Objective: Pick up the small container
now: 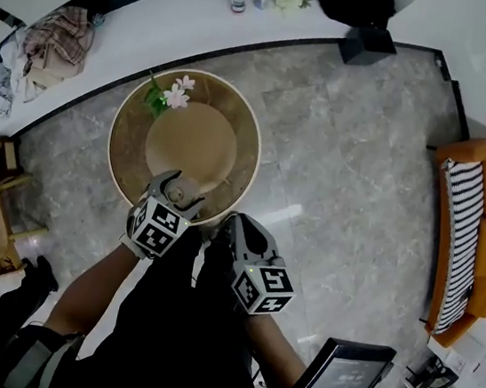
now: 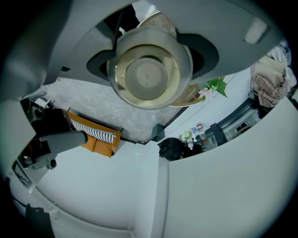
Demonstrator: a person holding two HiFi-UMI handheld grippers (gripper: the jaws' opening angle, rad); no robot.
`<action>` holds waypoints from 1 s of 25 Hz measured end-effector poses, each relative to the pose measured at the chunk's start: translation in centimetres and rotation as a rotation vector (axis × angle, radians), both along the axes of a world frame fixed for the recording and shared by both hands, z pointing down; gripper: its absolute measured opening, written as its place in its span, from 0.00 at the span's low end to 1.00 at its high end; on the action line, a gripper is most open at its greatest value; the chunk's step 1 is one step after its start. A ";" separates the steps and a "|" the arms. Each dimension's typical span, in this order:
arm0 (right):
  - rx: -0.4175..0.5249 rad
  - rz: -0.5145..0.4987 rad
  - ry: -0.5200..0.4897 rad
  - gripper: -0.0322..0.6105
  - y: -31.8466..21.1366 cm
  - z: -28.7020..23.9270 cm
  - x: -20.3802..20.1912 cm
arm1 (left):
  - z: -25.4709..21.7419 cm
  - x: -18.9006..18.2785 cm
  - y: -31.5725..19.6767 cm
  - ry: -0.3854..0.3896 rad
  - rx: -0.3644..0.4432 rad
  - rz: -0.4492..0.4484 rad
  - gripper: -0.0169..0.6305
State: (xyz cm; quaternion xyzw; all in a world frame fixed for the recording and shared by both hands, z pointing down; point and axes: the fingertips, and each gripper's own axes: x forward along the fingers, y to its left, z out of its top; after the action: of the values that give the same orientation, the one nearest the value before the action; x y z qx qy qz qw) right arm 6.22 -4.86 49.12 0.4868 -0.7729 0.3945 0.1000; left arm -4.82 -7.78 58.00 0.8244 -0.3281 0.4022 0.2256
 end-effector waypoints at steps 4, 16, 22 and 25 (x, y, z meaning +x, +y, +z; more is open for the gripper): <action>0.002 0.007 -0.006 0.04 0.5 -1.0 0.4 | -2.3 0.1 1.3 0.017 0.011 0.005 0.55; 0.098 0.013 0.012 0.04 0.9 -6.8 1.0 | -7.3 -0.9 4.8 0.043 0.004 -0.016 0.55; 0.151 -0.012 0.001 0.04 0.9 -8.9 0.4 | -9.8 0.0 6.2 0.075 0.031 0.007 0.55; 0.180 -0.027 0.003 0.04 0.9 -10.0 0.4 | -11.4 0.3 6.7 0.080 0.056 0.026 0.55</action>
State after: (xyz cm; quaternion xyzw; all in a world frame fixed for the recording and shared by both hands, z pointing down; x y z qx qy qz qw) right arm 6.57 -3.99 39.16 0.4839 -0.8116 0.3214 0.0627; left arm -4.55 -1.09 46.58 0.8501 -0.3192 0.3622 0.2101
